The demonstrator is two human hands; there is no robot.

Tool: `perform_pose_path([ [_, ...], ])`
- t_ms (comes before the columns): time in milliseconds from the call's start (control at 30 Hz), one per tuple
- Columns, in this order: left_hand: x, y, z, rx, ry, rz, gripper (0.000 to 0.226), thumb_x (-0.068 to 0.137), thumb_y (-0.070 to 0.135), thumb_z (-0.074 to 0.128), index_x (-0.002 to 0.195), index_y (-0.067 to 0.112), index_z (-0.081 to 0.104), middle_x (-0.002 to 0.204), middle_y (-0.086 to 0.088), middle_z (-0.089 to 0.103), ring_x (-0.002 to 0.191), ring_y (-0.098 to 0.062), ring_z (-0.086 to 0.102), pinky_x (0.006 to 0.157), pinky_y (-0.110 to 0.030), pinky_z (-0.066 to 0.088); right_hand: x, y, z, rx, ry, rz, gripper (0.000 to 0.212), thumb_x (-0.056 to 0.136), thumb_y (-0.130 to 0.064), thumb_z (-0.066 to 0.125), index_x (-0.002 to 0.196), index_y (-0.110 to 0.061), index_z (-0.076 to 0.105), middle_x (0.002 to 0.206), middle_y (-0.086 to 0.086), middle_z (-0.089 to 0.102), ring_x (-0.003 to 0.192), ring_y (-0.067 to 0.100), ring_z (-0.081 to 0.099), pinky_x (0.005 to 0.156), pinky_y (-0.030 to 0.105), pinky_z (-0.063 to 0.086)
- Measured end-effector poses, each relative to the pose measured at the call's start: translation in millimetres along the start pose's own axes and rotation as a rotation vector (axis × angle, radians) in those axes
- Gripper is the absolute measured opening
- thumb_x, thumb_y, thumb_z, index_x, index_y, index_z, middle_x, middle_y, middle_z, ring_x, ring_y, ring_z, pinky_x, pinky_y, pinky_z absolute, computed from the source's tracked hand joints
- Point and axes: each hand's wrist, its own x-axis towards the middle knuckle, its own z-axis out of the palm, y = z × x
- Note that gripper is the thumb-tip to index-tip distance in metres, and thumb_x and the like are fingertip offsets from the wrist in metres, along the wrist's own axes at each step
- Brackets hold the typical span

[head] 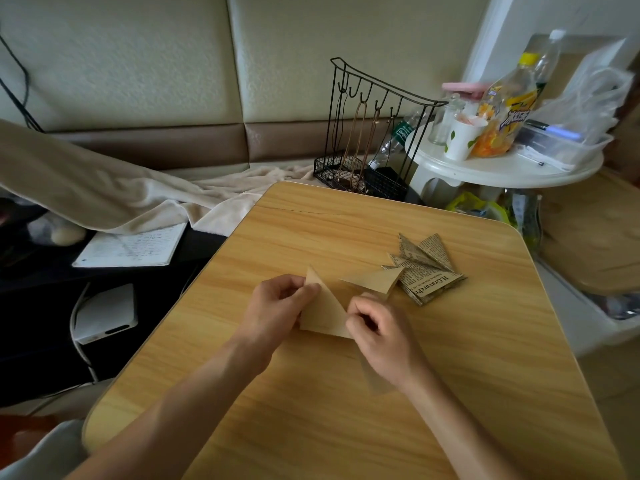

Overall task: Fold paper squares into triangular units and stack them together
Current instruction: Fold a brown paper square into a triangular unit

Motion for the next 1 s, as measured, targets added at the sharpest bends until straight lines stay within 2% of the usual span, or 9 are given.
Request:
perform_pose_path([
  [67, -0.9, 0.9, -0.8, -0.02, -0.004, 0.005, 0.017, 0.096, 0.026, 0.07, 0.091, 0.011, 0.076, 0.079, -0.006, 0.073, 0.072, -0.015, 0.063, 0.067, -0.028, 0.052, 0.0, 0.7, 1.7, -0.015, 0.003, -0.022, 0.023, 0.086, -0.024, 0.052, 0.064, -0.02, 0.049, 0.065, -0.008, 0.047, 0.063, 0.013, 0.047, 0.058, 0.039, 0.038],
  [167, -2.2, 1.5, 0.1, -0.007, -0.078, -0.014, 0.016, 0.096, 0.024, 0.071, 0.093, 0.009, 0.076, 0.082, -0.009, 0.072, 0.076, -0.018, 0.064, 0.071, -0.034, 0.052, 0.3, 1.5, 4.1, 0.002, -0.006, -0.028, 0.027, 0.097, -0.025, 0.056, 0.07, -0.019, 0.055, 0.061, -0.012, 0.047, 0.058, 0.009, 0.045, 0.056, 0.026, 0.033],
  [300, -3.0, 0.6, 3.0, 0.053, -0.151, -0.013, 0.015, 0.095, 0.023, 0.071, 0.094, 0.009, 0.076, 0.083, -0.008, 0.068, 0.075, -0.018, 0.06, 0.071, -0.033, 0.049, 0.4, 4.1, 2.9, 0.002, -0.01, -0.008, 0.035, 0.101, -0.018, 0.059, 0.068, -0.02, 0.049, 0.061, -0.012, 0.044, 0.059, 0.007, 0.042, 0.057, 0.033, 0.035],
  [400, -1.1, 0.4, 3.7, -0.005, -0.105, 0.01, 0.018, 0.095, 0.027, 0.071, 0.095, 0.009, 0.076, 0.082, -0.003, 0.072, 0.076, -0.014, 0.066, 0.072, -0.026, 0.056, 0.2, 4.4, 1.4, 0.014, -0.028, -0.009, 0.038, 0.101, -0.014, 0.06, 0.066, -0.021, 0.048, 0.064, -0.01, 0.046, 0.062, 0.009, 0.045, 0.059, 0.031, 0.036],
  [500, 0.0, -0.1, 3.0, -0.049, -0.072, 0.037, 0.018, 0.095, 0.024, 0.071, 0.096, 0.007, 0.075, 0.082, -0.002, 0.073, 0.077, -0.011, 0.068, 0.072, -0.022, 0.058, 0.1, 3.7, 1.3, 0.017, -0.046, -0.022, 0.031, 0.098, -0.016, 0.059, 0.067, -0.016, 0.052, 0.068, -0.005, 0.049, 0.064, 0.013, 0.048, 0.062, 0.036, 0.038],
  [667, -1.3, -1.2, 3.9, -0.033, -0.107, 0.026, 0.017, 0.096, 0.021, 0.07, 0.096, 0.005, 0.073, 0.081, -0.004, 0.07, 0.075, -0.012, 0.064, 0.07, -0.021, 0.055, -0.5, 4.4, 2.7, 0.001, -0.04, -0.013, 0.024, 0.098, -0.017, 0.062, 0.075, -0.02, 0.059, 0.067, -0.01, 0.051, 0.06, 0.008, 0.048, 0.057, 0.024, 0.034],
  [867, -3.5, -3.2, 7.8, -0.008, -0.109, 0.029, 0.013, 0.095, 0.021, 0.072, 0.095, 0.008, 0.077, 0.083, -0.007, 0.074, 0.079, -0.013, 0.069, 0.075, -0.023, 0.058, 1.0, 2.6, 2.1, 0.018, -0.004, -0.015, 0.025, 0.099, -0.014, 0.065, 0.075, -0.021, 0.059, 0.065, -0.006, 0.053, 0.059, 0.017, 0.05, 0.056, 0.039, 0.039],
  [1000, -4.7, -2.2, 8.0, -0.001, -0.086, 0.045, 0.013, 0.093, 0.022, 0.075, 0.092, 0.009, 0.078, 0.083, -0.006, 0.076, 0.076, -0.011, 0.07, 0.071, -0.021, 0.058, 0.3, 2.8, 2.6, 0.024, -0.019, 0.0, 0.023, 0.099, -0.018, 0.064, 0.077, -0.02, 0.061, 0.066, -0.005, 0.056, 0.061, 0.017, 0.052, 0.058, 0.04, 0.041],
])
